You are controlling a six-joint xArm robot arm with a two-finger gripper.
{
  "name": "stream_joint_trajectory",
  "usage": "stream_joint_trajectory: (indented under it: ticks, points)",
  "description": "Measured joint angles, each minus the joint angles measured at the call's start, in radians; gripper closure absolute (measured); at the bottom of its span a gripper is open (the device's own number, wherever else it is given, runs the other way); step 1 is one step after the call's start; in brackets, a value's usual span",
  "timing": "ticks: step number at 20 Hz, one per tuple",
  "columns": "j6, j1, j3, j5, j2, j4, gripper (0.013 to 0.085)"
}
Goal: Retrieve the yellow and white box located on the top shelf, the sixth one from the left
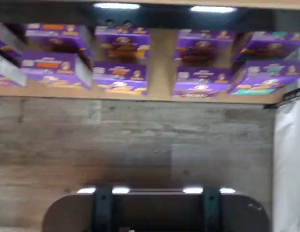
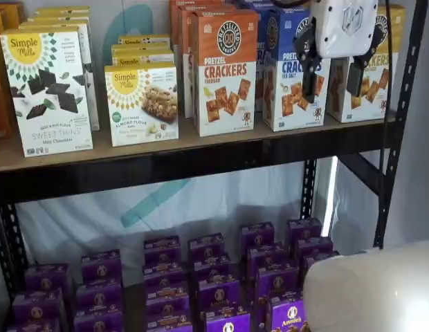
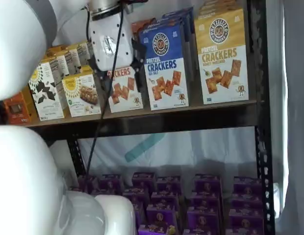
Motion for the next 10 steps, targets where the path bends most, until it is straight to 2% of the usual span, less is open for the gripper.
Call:
stream_joint_trajectory:
  ticks: [2, 4, 6, 8, 10]
  points:
    - [-0.023, -0.017, 0.011, -0.028, 0.004, -0.025, 0.013]
    - [-0.062, -0.054, 0.028, -0.067, 0.013, -0.048, 0.013]
    - [-0.097, -0.09, 0.04, -0.099, 0.022, -0.052, 0.013]
    - [-0.15, -0.148, 0.052, -0.149, 0.04, -0.054, 0.013]
    - [-0.181, -0.182, 0.057, -0.178, 0.053, -0.051, 0.013]
